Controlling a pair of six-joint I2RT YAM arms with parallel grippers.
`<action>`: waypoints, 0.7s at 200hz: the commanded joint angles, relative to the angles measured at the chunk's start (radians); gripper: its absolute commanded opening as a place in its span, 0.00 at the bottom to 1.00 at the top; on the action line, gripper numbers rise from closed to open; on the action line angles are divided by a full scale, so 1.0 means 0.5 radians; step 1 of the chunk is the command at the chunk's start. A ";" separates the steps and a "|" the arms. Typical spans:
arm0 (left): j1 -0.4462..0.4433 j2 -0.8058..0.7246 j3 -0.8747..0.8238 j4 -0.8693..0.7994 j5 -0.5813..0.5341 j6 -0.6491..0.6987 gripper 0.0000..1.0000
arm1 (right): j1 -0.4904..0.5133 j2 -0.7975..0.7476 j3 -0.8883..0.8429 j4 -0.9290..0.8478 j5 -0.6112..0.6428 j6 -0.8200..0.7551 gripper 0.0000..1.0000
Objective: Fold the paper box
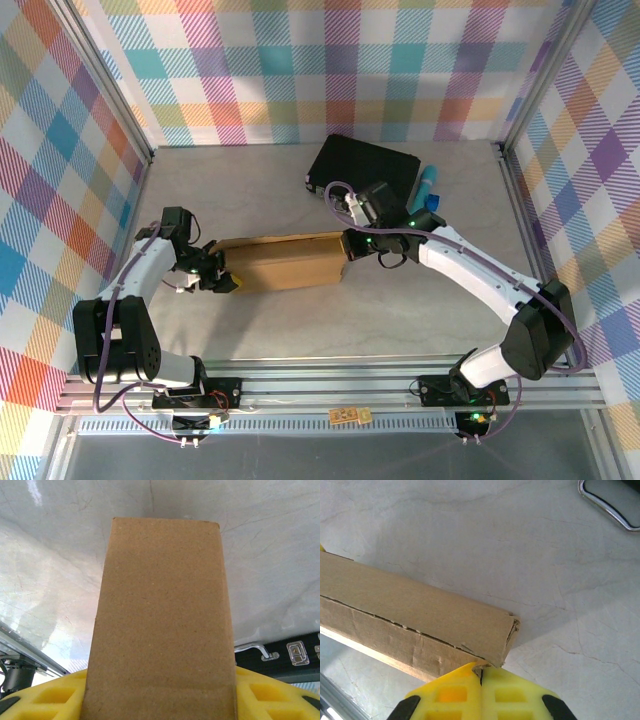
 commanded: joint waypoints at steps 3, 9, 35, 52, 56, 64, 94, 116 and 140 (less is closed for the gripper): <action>0.071 0.006 0.001 0.013 -0.146 0.168 0.69 | 0.036 0.051 0.003 -0.163 0.040 -0.049 0.00; 0.082 -0.011 0.003 0.003 -0.152 0.209 0.76 | 0.036 0.062 0.023 -0.184 0.053 -0.057 0.00; 0.124 -0.111 0.043 -0.115 -0.224 0.407 1.00 | 0.036 0.119 0.095 -0.244 0.071 -0.079 0.00; 0.130 -0.160 0.107 -0.270 -0.321 0.574 1.00 | 0.035 0.167 0.154 -0.283 0.084 -0.079 0.00; 0.128 -0.171 0.119 -0.300 -0.346 0.608 1.00 | 0.036 0.177 0.171 -0.293 0.089 -0.081 0.00; 0.131 -0.194 0.135 -0.365 -0.408 0.670 1.00 | 0.036 0.201 0.209 -0.308 0.094 -0.085 0.00; 0.178 -0.285 0.092 -0.443 -0.563 0.810 1.00 | 0.034 0.325 0.379 -0.418 0.117 -0.123 0.00; 0.188 -0.317 0.225 -0.541 -0.790 1.006 0.99 | 0.027 0.429 0.494 -0.492 0.130 -0.135 0.00; 0.187 -0.376 0.422 -0.676 -1.051 1.261 0.92 | 0.025 0.526 0.603 -0.548 0.141 -0.132 0.00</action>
